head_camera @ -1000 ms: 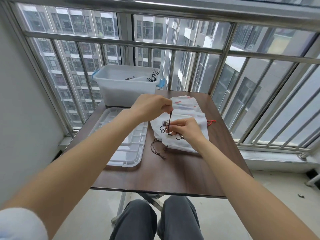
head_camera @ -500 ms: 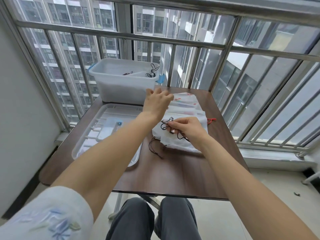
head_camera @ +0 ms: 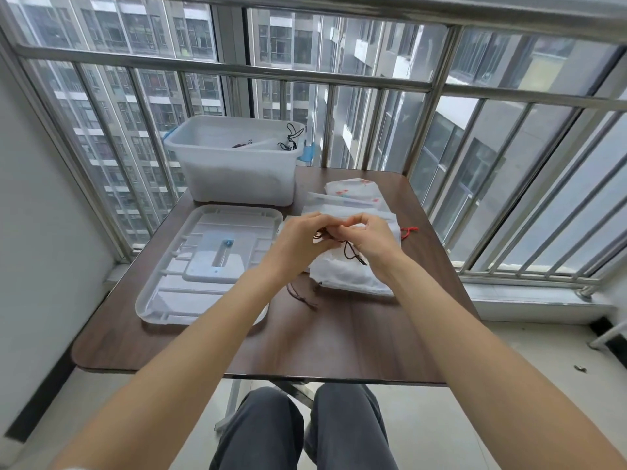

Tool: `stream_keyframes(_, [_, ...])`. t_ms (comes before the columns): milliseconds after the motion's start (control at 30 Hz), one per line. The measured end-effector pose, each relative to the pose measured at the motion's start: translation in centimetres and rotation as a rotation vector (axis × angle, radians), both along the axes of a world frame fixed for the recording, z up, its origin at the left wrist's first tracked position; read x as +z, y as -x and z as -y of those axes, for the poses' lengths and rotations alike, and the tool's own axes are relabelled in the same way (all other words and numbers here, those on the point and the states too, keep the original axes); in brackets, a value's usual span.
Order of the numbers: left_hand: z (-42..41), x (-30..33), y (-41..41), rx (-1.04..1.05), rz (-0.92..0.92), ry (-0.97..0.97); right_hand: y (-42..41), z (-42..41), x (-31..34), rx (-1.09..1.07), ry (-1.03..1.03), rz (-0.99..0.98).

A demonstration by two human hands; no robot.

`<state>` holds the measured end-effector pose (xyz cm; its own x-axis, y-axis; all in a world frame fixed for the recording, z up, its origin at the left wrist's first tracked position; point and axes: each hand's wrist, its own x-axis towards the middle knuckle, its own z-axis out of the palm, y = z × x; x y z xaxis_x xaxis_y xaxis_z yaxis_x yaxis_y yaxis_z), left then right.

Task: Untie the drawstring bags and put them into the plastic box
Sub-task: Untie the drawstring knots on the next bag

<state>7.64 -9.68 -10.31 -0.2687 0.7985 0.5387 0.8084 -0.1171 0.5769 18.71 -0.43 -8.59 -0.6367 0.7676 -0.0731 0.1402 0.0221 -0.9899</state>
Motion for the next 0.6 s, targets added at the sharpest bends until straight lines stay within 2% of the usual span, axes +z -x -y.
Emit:
stream_keyframes(233, [0.5,0.6,-0.1,0.133,0.032,0.077,-0.5,-0.6,0.3,0.079,0.002,0.100])
stream_keyframes(400, [0.7,0.8,0.0,0.162,-0.046,0.030,-1.0,-1.0,0.7,0.201,0.140,0.034])
stream_keyframes(500, [0.7,0.4,0.1,0.202,-0.282,-0.040,-1.0,-0.8,0.7,0.166,0.140,0.011])
stream_keyframes(600, [0.6,0.1,0.2,0.257,-0.466,-0.065,-0.9,-0.3,0.7,0.068,0.043,0.017])
